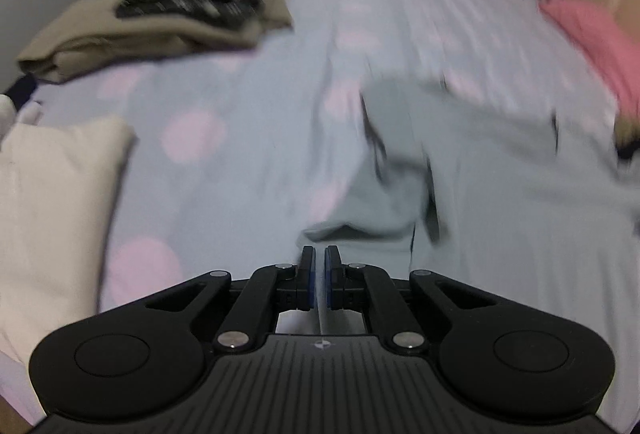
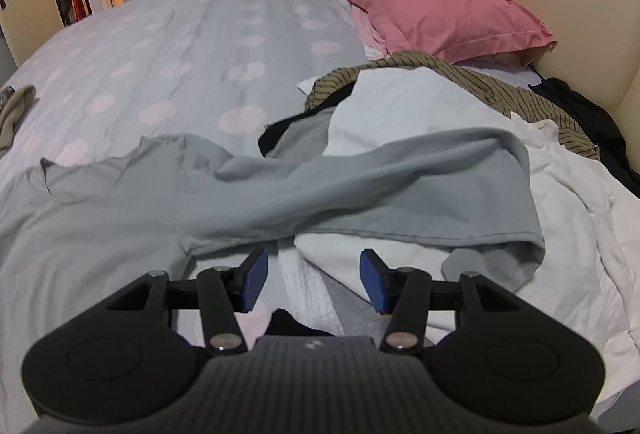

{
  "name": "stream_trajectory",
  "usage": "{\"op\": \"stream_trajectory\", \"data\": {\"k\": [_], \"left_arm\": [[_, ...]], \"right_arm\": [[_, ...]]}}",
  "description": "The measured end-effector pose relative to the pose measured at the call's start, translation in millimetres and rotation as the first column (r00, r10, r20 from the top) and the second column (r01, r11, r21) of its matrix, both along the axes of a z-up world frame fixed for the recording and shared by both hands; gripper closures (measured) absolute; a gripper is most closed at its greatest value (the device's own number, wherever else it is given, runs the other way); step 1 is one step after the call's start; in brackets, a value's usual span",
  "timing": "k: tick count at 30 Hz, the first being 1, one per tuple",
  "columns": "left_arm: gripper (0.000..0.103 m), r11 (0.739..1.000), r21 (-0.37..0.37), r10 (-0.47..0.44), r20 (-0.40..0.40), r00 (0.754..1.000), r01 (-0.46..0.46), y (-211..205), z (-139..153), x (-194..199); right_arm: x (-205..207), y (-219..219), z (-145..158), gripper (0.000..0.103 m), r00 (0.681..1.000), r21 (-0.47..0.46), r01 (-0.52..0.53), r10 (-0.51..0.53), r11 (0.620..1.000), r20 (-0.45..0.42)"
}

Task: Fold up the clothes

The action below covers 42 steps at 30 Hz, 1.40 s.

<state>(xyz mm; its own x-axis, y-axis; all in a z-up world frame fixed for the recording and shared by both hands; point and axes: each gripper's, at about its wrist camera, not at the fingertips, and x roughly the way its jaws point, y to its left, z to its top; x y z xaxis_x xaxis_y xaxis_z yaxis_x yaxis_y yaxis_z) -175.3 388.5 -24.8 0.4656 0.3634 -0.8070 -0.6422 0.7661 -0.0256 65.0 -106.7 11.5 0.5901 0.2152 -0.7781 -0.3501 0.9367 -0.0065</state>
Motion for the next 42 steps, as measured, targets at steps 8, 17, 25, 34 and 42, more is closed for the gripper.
{"op": "stream_trajectory", "data": {"k": [8,17,25,34,42], "left_arm": [[0.1,0.983,0.18,0.008,0.151,0.988,-0.036,-2.6,63.1,0.7],[0.1,0.92,0.133,-0.367,-0.041,0.929,0.369,-104.5,5.2,47.9],[0.076,0.878,-0.028,-0.478,-0.115,0.871,0.479,-129.5,-46.4,50.8],[0.056,0.935,0.049,-0.353,0.04,0.935,0.351,-78.7,5.0,8.6],[0.053,0.987,0.016,-0.16,-0.089,0.983,0.162,-33.4,-22.5,-1.4]], "right_arm": [[4.7,-6.0,1.2,0.048,1.0,0.019,0.027,-0.026,0.999,-0.005],[4.3,1.3,-2.0,0.048,1.0,-0.005,0.007,-0.007,1.0,-0.006],[3.4,9.2,-7.1,0.048,1.0,-0.03,-0.018,0.018,0.999,-0.012],[1.2,8.2,-10.3,0.048,0.999,-0.038,-0.029,0.028,0.999,-0.02],[-1.5,15.4,-12.2,0.048,0.998,-0.048,-0.061,0.06,0.997,-0.024]]}}
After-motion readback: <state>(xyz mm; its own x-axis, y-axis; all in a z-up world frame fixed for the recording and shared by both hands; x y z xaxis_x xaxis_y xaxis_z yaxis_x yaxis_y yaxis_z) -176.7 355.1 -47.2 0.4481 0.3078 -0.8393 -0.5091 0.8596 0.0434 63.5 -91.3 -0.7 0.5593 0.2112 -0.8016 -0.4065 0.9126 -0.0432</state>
